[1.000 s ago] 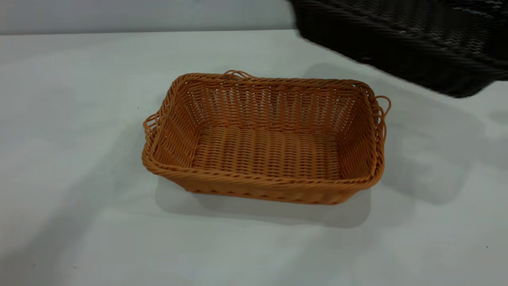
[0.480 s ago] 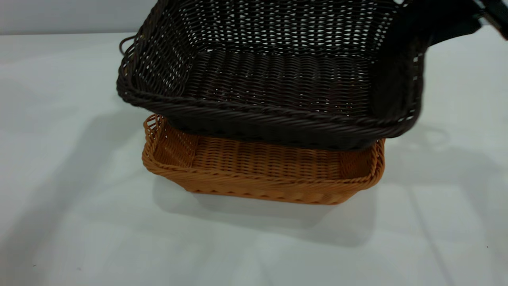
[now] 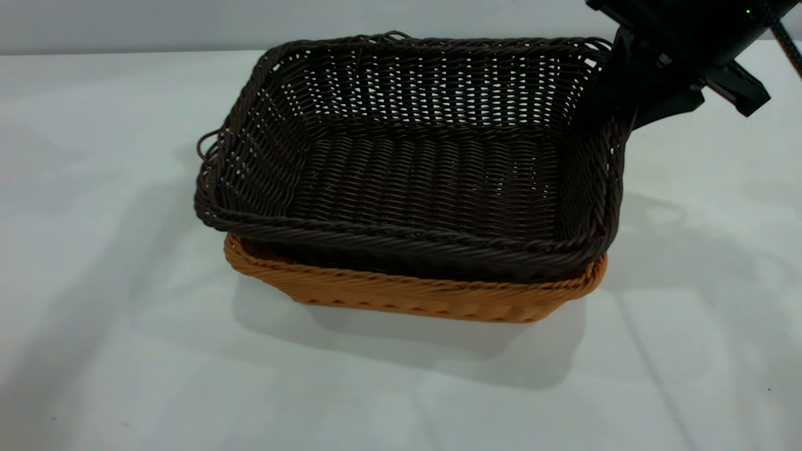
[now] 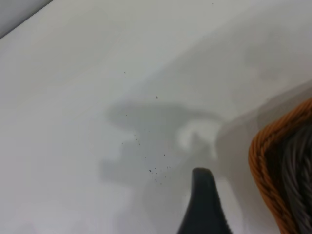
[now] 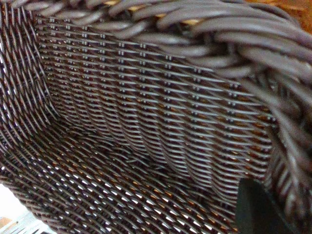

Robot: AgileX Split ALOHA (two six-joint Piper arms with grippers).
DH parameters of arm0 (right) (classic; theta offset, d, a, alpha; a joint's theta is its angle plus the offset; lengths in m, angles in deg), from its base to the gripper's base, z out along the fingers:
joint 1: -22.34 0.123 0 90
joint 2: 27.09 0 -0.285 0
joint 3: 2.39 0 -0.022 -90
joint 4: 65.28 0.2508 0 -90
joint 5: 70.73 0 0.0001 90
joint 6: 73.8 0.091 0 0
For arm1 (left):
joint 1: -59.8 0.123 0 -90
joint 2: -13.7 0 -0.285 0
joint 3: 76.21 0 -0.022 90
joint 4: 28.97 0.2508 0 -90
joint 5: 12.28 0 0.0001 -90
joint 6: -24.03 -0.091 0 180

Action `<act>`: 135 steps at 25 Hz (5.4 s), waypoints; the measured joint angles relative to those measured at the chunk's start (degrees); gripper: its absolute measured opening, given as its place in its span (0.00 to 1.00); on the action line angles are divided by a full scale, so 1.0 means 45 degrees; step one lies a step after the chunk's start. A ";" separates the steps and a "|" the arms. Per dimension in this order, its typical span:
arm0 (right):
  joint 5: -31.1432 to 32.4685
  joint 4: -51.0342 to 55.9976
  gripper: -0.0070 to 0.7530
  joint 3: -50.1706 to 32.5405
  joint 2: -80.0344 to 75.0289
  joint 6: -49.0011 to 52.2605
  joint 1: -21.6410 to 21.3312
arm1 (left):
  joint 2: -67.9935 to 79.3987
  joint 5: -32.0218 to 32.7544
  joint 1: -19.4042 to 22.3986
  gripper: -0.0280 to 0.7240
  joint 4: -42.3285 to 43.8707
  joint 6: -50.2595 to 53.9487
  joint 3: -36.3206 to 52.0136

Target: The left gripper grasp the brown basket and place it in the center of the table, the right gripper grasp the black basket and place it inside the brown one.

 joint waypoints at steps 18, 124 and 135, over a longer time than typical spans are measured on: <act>0.0302 -0.0651 0.82 0.1024 0.0998 -0.1557 -0.0378 | -0.0683 -0.0002 0.0000 0.69 0.0166 -0.0290 0.0000; 0.4565 -0.8434 0.74 -0.7607 2.5129 0.1205 -0.1367 | -2.5695 0.5096 0.1326 0.69 0.3822 0.7231 1.4714; 0.4565 -0.8434 0.74 -0.7607 2.5129 0.1205 -0.1367 | -2.5695 0.5096 0.2753 0.69 0.3822 0.7239 1.4714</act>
